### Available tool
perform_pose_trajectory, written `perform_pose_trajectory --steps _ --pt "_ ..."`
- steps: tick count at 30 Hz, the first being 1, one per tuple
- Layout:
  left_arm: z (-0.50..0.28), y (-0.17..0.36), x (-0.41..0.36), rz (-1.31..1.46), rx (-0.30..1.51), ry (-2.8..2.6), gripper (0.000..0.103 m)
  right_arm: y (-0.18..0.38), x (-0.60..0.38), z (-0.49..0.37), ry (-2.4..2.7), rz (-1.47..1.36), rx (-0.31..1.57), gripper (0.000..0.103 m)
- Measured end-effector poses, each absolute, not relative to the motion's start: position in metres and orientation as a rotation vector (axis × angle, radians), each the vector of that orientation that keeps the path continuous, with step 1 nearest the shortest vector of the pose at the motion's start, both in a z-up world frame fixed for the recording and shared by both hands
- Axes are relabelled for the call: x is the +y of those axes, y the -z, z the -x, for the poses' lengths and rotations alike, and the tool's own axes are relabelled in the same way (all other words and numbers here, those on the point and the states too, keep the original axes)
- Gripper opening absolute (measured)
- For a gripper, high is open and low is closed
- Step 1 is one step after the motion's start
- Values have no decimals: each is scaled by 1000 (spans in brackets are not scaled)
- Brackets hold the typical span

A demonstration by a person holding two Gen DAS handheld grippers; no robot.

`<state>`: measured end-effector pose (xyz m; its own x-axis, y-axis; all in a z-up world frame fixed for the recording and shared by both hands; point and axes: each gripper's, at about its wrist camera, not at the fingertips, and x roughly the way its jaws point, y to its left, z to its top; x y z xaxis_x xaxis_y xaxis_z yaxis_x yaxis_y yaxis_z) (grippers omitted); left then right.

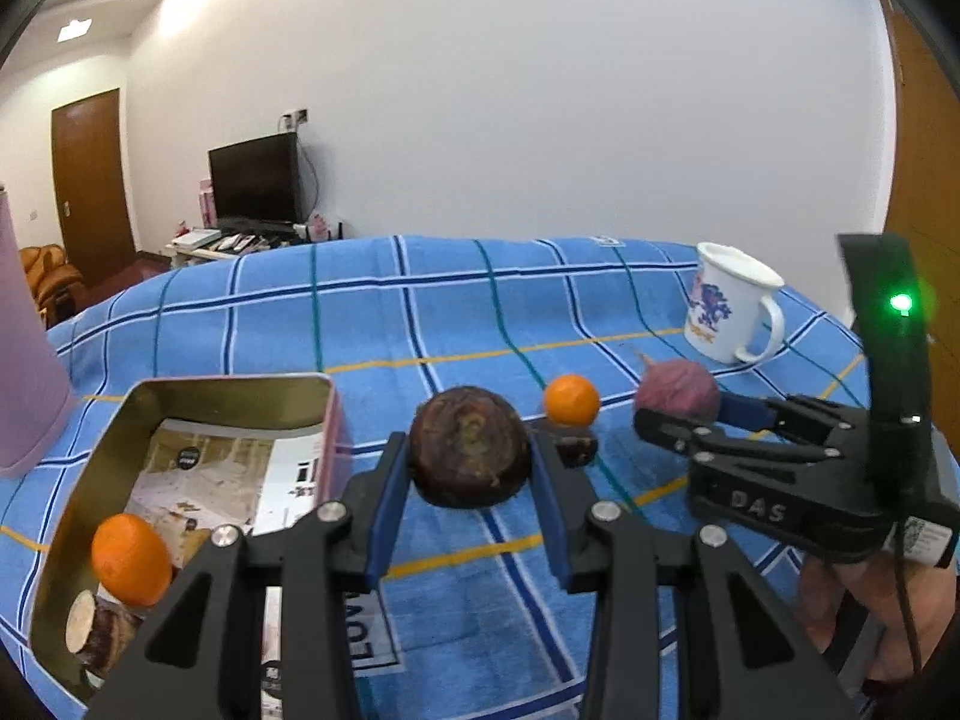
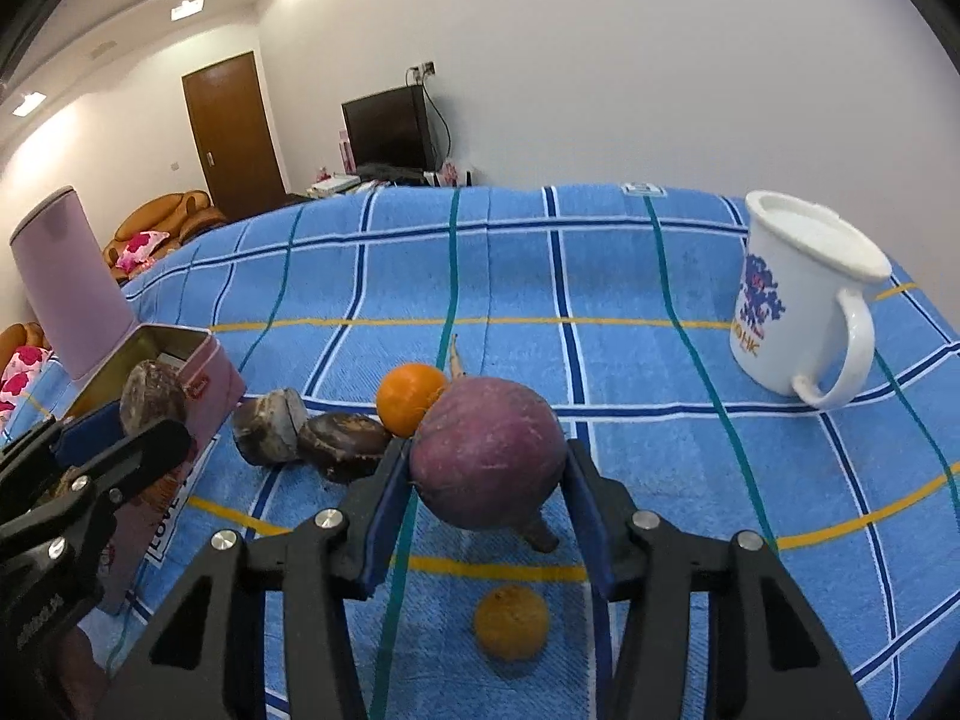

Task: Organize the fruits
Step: 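Carry the dark root and the purple beet toward the tin with both grippers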

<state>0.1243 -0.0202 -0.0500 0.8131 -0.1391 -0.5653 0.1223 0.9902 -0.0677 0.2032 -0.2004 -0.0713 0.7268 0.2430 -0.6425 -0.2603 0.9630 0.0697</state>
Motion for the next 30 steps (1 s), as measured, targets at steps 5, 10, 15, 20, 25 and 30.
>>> perform_pose_trajectory --steps 5,10,15,20,25,30 --pt "-126 50 -12 45 607 115 41 70 -204 -202 -294 6 693 52" --pt "-126 52 -12 48 604 103 41 67 -205 -197 -307 2 665 52" --pt "-125 52 -15 38 590 104 41 64 -204 -192 -315 0 643 52" --pt "-120 49 -18 22 560 110 41 63 -205 -189 -313 -2 629 52" --pt "-117 47 -21 13 545 119 41 62 -204 -187 -309 2 618 52" --pt "-115 47 -23 2 535 119 41 61 -204 -183 -308 8 602 52"
